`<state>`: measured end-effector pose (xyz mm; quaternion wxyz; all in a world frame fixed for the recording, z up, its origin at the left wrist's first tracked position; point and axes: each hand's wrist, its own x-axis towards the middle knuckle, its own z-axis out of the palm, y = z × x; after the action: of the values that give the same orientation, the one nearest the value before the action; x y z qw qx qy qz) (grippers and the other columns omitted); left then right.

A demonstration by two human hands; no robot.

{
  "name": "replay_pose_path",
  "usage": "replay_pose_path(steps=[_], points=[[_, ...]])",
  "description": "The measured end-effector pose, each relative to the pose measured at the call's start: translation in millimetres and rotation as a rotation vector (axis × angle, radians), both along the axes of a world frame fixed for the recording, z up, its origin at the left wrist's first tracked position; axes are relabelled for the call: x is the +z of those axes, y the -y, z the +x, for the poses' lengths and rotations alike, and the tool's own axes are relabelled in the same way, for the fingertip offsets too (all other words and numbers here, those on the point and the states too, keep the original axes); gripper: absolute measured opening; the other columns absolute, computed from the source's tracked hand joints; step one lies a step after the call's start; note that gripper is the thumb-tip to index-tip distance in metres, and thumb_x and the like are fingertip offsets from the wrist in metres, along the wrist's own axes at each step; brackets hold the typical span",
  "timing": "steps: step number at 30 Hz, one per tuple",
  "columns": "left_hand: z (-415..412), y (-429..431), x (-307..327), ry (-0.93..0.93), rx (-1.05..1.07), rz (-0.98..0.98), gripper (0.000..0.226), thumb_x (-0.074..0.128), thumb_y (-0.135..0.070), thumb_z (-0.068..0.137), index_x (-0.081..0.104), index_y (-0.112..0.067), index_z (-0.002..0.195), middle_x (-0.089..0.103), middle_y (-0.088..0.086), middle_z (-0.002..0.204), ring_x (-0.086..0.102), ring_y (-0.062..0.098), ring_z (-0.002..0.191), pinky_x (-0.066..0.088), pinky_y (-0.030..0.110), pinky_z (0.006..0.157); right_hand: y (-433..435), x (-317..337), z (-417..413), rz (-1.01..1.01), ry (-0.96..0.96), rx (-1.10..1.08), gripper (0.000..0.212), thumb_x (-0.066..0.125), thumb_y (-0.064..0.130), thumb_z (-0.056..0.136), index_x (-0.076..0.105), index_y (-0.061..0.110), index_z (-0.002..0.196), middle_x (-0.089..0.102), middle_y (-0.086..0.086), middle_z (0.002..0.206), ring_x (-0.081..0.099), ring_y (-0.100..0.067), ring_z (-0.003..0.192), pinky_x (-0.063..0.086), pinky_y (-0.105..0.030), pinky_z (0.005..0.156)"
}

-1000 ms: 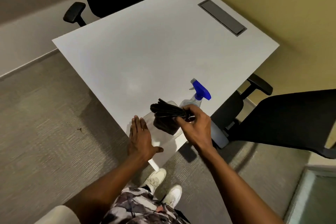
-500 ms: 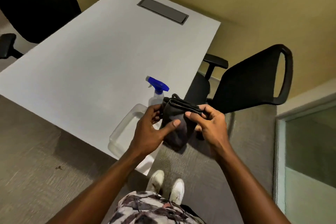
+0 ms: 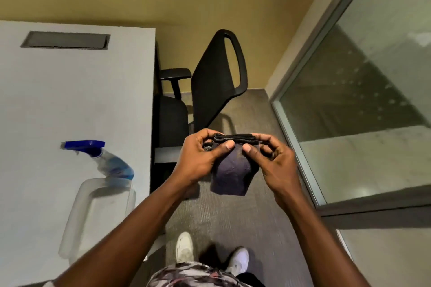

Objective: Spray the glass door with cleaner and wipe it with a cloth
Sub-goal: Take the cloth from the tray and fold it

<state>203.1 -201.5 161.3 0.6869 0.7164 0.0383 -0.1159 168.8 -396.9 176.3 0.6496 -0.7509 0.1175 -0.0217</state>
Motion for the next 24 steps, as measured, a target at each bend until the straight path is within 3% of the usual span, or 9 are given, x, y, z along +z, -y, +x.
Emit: replay_pose_path(steps=[3, 7, 10, 17, 20, 24], points=[[2.0, 56.3, 6.7, -0.090, -0.070, -0.113, 0.022, 0.090, -0.016, 0.088, 0.077, -0.005, 0.101, 0.080, 0.001, 0.086, 0.074, 0.008, 0.080, 0.062, 0.023, 0.072, 47.3, 5.4, -22.6, 0.088, 0.016, -0.140, 0.024, 0.079, 0.019, 0.094, 0.075, 0.017, 0.117, 0.087, 0.007, 0.098, 0.082, -0.006, 0.096, 0.067, -0.023, 0.084], [-3.5, 140.5, 21.1, -0.208, -0.148, -0.255, 0.018, 0.088, -0.014, 0.089, 0.078, -0.004, 0.100, 0.080, 0.009, 0.087, 0.072, 0.018, 0.077, 0.062, 0.030, 0.071, 120.6, 6.3, -65.9, 0.091, 0.005, -0.215, 0.047, 0.078, 0.035, 0.085, 0.074, 0.011, 0.125, 0.086, -0.003, 0.111, 0.081, -0.016, 0.105, 0.064, -0.037, 0.097], [-11.6, 199.5, 36.2, -0.273, -0.202, -0.332, 0.029, 0.086, -0.012, 0.089, 0.077, 0.005, 0.110, 0.083, 0.009, 0.091, 0.075, 0.016, 0.079, 0.064, 0.028, 0.072, 171.2, 6.5, -101.3, 0.086, -0.006, -0.237, 0.045, 0.082, 0.032, 0.084, 0.076, 0.010, 0.122, 0.085, -0.008, 0.113, 0.081, -0.024, 0.107, 0.064, -0.047, 0.100], [-49.3, 334.1, 54.4, -0.179, -0.435, -0.285, 0.024, 0.092, -0.015, 0.079, 0.076, -0.009, 0.096, 0.082, 0.001, 0.084, 0.075, 0.010, 0.075, 0.061, 0.022, 0.067, 273.3, 20.8, -183.0, 0.031, 0.033, -0.464, 0.021, 0.084, 0.009, 0.091, 0.079, 0.009, 0.111, 0.085, -0.009, 0.109, 0.081, -0.034, 0.107, 0.064, -0.055, 0.100], [-67.5, 385.2, 61.4, -0.088, -0.569, -0.264, 0.027, 0.093, -0.018, 0.074, 0.075, -0.012, 0.093, 0.081, -0.002, 0.084, 0.074, 0.006, 0.077, 0.058, 0.018, 0.066, 310.1, 25.3, -216.4, -0.028, 0.039, -0.545, 0.017, 0.086, 0.008, 0.091, 0.081, 0.012, 0.106, 0.085, -0.008, 0.104, 0.081, -0.032, 0.102, 0.065, -0.054, 0.096], [-96.9, 449.5, 64.4, 0.033, -0.711, -0.208, 0.022, 0.091, -0.007, 0.082, 0.076, -0.006, 0.097, 0.080, 0.002, 0.088, 0.071, 0.007, 0.075, 0.055, 0.017, 0.065, 355.6, 34.3, -251.1, -0.056, 0.119, -0.684, 0.022, 0.090, 0.011, 0.088, 0.082, 0.019, 0.107, 0.086, -0.001, 0.103, 0.080, -0.016, 0.094, 0.064, -0.034, 0.086]])
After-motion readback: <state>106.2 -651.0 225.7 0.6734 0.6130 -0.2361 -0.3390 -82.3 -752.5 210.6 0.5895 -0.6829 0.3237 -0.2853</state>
